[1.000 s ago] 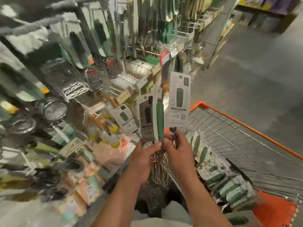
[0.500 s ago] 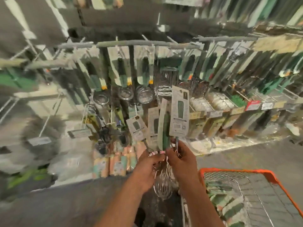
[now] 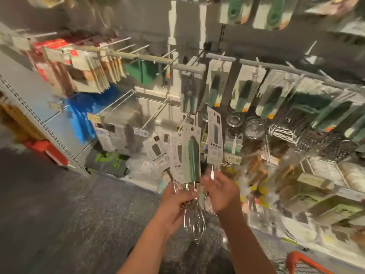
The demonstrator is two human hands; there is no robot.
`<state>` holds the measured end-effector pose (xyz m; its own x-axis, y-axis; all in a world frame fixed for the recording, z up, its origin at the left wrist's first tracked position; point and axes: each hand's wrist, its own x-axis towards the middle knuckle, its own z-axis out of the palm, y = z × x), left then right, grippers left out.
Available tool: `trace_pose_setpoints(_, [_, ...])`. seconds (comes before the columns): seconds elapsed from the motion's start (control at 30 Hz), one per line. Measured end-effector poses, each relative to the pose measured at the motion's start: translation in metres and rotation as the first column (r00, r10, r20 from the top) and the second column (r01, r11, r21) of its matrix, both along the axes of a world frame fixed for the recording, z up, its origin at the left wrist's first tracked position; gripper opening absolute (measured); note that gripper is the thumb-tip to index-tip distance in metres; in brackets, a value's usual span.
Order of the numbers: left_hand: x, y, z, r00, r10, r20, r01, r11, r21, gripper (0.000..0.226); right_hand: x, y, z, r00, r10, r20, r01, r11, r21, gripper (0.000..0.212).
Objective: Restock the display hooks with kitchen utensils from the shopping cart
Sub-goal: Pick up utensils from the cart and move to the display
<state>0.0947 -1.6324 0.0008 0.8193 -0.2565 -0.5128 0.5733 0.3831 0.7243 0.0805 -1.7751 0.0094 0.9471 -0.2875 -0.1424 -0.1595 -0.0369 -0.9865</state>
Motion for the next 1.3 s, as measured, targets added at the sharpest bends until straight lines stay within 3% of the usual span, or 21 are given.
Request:
trace_pose_setpoints(0.07, [0.008,0.020,0.003,0.997,0.076,0.002,-0.076,0.997,-0.012,0.054,0.012,0.015,0.001,0.998,0.061,-0.030,-0.061,0.998,0.014,0.013])
trace_pose_setpoints(0.17, [0.026,0.052,0.009,0.981,0.192,-0.009,-0.192,0.981,-0.030,0.051,0.032,0.038,0.001,0.987,0.139,-0.074,-0.138,0.990,0.019,0.030])
trace_pose_setpoints(0.3, [0.055,0.098,0.016,0.972,0.232,0.023,-0.231,0.973,-0.021,0.051,0.057,0.080,0.008,0.977,0.193,-0.093,-0.192,0.981,0.016,0.020])
trace_pose_setpoints(0.43, [0.084,0.138,0.022,0.955,0.285,0.079,-0.288,0.958,0.021,0.096,0.083,0.115,0.013,0.973,0.164,-0.164,-0.145,0.982,0.117,0.021])
trace_pose_setpoints(0.53, [0.107,0.160,0.023,0.949,0.294,0.116,-0.299,0.954,0.026,0.112,0.098,0.136,0.009,0.974,0.126,-0.189,-0.096,0.982,0.164,0.024])
trace_pose_setpoints(0.67, [0.131,0.183,0.027,0.961,0.240,0.136,-0.245,0.969,0.016,0.080,0.111,0.164,0.007,0.970,0.138,-0.202,-0.092,0.972,0.218,0.031])
trace_pose_setpoints(0.73, [0.140,0.190,0.028,0.967,0.218,0.134,-0.222,0.975,0.012,0.090,0.116,0.174,0.005,0.969,0.166,-0.181,-0.122,0.965,0.232,0.035])
trace_pose_setpoints(0.8, [0.150,0.199,0.029,0.974,0.175,0.144,-0.180,0.983,0.022,0.088,0.120,0.185,0.002,0.974,0.159,-0.164,-0.109,0.955,0.276,0.053])
trace_pose_setpoints(0.87, [0.158,0.206,0.027,0.979,0.138,0.147,-0.149,0.986,0.069,0.061,0.125,0.194,0.001,0.973,0.165,-0.161,-0.106,0.940,0.324,0.078])
trace_pose_setpoints(0.97, [0.167,0.212,0.028,0.984,0.085,0.154,-0.101,0.990,0.095,0.056,0.130,0.206,0.001,0.978,0.173,-0.116,-0.124,0.931,0.343,0.058])
trace_pose_setpoints(1.07, [0.175,0.212,0.028,0.988,0.047,0.146,-0.059,0.995,0.082,0.068,0.138,0.206,0.005,0.990,0.122,-0.074,-0.092,0.944,0.317,0.037])
trace_pose_setpoints(1.2, [0.185,0.207,0.029,0.992,0.069,0.105,-0.075,0.995,0.061,0.094,0.150,0.202,0.011,0.997,0.069,-0.020,-0.061,0.955,0.291,0.037])
trace_pose_setpoints(1.3, [0.195,0.206,0.031,0.990,0.070,0.124,-0.079,0.995,0.062,0.069,0.165,0.200,0.013,0.999,-0.043,-0.026,0.048,0.970,0.240,0.031])
